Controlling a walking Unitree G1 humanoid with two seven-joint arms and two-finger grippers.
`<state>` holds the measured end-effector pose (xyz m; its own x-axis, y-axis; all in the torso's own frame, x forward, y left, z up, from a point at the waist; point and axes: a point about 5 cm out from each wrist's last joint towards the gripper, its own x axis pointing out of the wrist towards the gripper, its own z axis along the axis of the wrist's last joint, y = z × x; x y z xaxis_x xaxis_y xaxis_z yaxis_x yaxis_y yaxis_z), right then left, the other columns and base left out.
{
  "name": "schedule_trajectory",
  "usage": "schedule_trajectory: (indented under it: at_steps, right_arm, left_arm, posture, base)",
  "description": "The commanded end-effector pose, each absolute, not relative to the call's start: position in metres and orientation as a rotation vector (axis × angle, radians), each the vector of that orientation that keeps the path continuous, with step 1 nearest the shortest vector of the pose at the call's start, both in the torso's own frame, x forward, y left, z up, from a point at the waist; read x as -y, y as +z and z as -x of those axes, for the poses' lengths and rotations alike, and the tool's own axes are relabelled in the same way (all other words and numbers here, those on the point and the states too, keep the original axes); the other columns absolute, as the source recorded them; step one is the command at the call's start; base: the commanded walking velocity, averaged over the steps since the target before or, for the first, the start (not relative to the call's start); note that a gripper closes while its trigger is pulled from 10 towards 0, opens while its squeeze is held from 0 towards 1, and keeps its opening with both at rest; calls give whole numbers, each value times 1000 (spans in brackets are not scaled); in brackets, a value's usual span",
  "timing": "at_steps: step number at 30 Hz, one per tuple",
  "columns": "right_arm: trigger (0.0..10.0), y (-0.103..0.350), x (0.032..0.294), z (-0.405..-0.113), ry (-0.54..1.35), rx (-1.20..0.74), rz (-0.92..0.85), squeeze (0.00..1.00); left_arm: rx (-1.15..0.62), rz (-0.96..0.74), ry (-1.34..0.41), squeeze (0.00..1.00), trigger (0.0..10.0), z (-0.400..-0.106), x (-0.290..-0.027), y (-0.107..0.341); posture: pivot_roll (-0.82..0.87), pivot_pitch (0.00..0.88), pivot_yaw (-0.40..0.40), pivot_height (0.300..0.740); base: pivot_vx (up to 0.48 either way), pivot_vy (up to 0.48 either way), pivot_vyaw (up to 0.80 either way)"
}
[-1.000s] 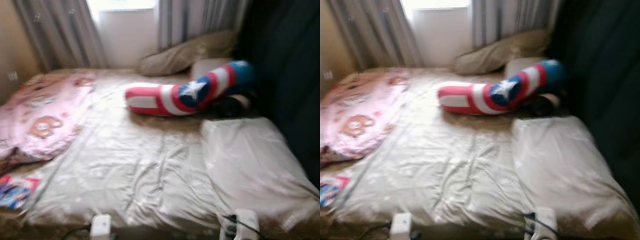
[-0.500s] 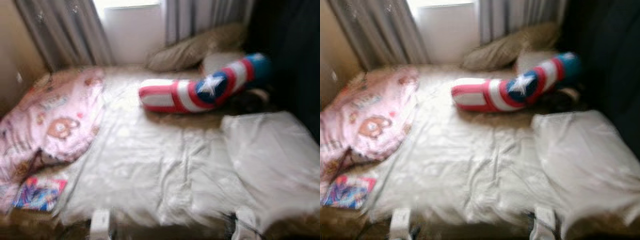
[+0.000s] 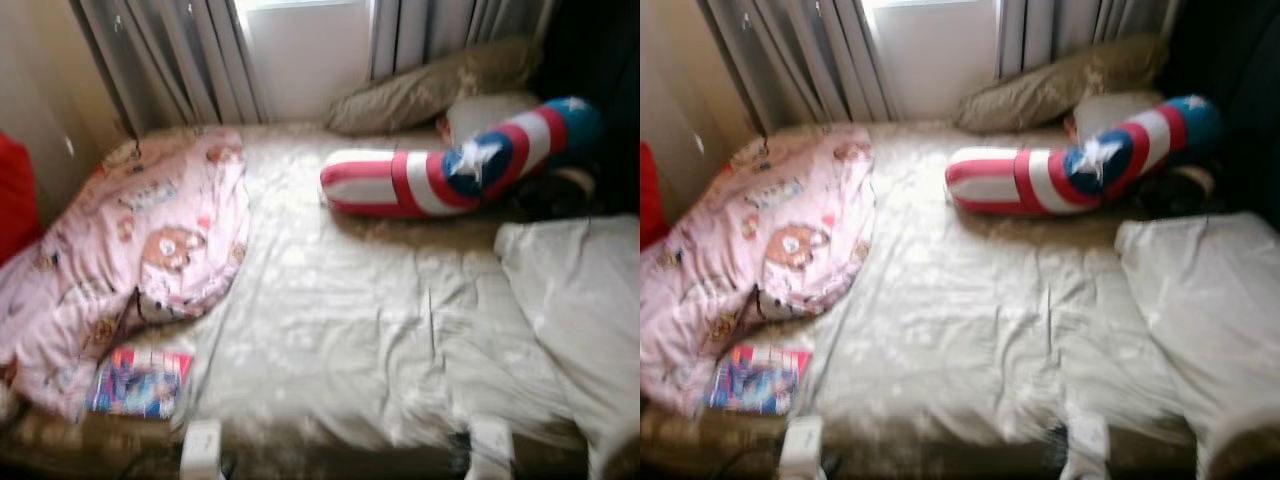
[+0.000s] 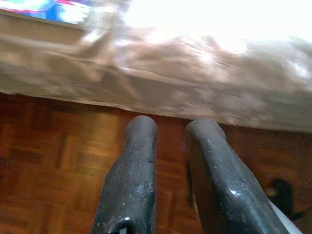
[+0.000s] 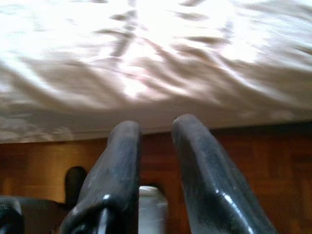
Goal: Clean up the room
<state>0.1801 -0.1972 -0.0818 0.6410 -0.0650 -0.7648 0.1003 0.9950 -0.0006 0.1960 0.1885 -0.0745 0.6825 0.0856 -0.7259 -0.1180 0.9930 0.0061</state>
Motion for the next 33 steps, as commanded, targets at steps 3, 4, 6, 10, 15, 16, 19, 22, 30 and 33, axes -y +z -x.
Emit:
schedule_trajectory:
  at_steps: [3,4,6,10,15,16,19,22,30,33]
  right_arm:
    - [10000,-82,200,-179,-99,-869,-46,0]
    - [10000,-82,200,-179,-107,-872,-57,0]
    - [10000,-82,200,-178,-111,-874,-62,0]
    - [10000,-82,206,-176,-115,-866,-62,0]
    - [10000,-82,216,-172,-123,-870,-48,0]
    - [10000,-82,222,-168,-133,-875,-51,0]
    - [10000,-83,226,-164,-139,-882,-52,0]
    - [10000,-83,227,-163,-139,-888,-51,0]
    - [10000,-85,224,-162,-133,-899,-52,0]
    - [10000,-86,216,-163,-124,-901,-56,0]
  left_arm:
    - [-844,44,122,0,10000,-188,-188,-79]
    - [-844,45,124,0,10000,-188,-188,-79]
    - [-845,46,124,0,10000,-188,-188,-79]
    - [-844,51,127,0,10000,-188,-187,-79]
    - [-844,52,128,0,10000,-188,-187,-79]
    - [-844,53,129,0,10000,-188,-187,-79]
    - [-845,53,130,0,10000,-188,-187,-79]
    - [-844,54,130,0,10000,-188,-187,-79]
    - [-844,55,131,0,10000,-187,-187,-80]
    - [-845,54,131,0,10000,-187,-187,-80]
  posture:
    - [-64,0,76,740]
    - [-64,0,75,740]
    - [-63,0,74,740]
    - [-62,0,72,740]
    - [-61,0,71,740]
    - [-62,0,72,740]
    - [-60,0,72,740]
    - [-59,0,70,740]
    - [-60,0,69,740]
    - [-60,0,69,740]
  base:
    - [0,480,760]
    - [0,480,0]
    - [0,480,0]
    - [0,480,0]
    - [0,480,0]
    - [0,480,0]
    - [0,480,0]
    - [0,480,0]
    - [0,480,0]
    - [0,480,0]
